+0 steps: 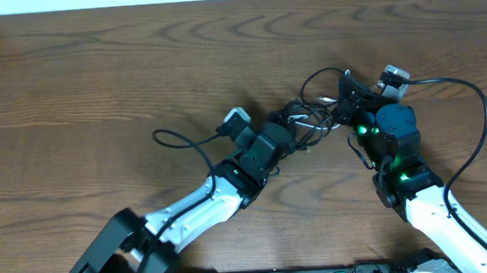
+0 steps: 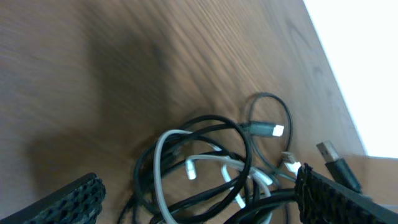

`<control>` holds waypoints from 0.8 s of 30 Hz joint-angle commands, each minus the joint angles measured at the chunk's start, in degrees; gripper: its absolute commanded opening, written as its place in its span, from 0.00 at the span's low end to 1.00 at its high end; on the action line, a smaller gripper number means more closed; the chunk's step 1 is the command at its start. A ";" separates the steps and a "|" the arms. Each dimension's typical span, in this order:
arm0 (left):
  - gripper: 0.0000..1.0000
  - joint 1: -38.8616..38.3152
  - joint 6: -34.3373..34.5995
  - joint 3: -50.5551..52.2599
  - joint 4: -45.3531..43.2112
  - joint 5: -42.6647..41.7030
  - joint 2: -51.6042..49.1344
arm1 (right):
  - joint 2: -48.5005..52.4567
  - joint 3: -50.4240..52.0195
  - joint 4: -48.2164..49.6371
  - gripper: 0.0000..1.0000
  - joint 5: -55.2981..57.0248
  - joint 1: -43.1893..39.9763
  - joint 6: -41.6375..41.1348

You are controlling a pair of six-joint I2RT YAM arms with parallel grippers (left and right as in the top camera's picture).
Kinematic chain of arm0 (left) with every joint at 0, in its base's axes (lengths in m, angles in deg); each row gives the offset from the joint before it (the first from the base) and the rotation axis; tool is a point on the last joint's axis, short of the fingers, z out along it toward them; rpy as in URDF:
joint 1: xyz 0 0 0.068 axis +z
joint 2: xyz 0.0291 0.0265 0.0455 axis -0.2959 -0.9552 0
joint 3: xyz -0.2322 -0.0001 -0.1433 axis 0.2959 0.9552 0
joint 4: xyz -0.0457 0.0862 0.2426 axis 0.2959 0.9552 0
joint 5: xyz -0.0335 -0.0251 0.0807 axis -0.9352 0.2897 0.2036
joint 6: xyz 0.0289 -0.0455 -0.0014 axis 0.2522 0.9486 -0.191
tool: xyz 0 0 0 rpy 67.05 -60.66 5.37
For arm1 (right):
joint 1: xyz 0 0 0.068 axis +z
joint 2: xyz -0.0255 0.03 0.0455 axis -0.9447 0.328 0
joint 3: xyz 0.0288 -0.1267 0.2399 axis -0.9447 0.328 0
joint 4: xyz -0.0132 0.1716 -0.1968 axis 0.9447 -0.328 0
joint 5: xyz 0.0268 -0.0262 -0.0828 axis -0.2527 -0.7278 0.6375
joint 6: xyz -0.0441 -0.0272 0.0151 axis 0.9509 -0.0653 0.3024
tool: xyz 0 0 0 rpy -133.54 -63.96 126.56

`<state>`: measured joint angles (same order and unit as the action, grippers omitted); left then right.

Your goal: Untangle cables

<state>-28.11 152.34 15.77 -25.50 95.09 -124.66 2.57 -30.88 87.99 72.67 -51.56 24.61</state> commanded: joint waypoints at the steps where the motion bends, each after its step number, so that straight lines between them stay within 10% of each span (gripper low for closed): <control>1: 0.98 0.13 -0.98 -0.11 -1.75 -4.02 -1.86 | 0.17 -0.72 0.17 0.04 -0.17 -0.33 -0.37; 10: 0.98 -0.02 -1.55 -0.11 -1.51 -6.97 -2.60 | 0.17 -0.72 0.15 0.05 -0.17 -0.35 -0.35; 24: 0.98 -1.55 -36.76 -0.11 -0.42 -9.75 4.26 | 0.17 -0.72 0.15 0.05 -0.17 -0.33 -0.37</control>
<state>-28.88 124.87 15.77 -26.13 85.93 -121.84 2.57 -30.88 87.99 72.65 -51.56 24.52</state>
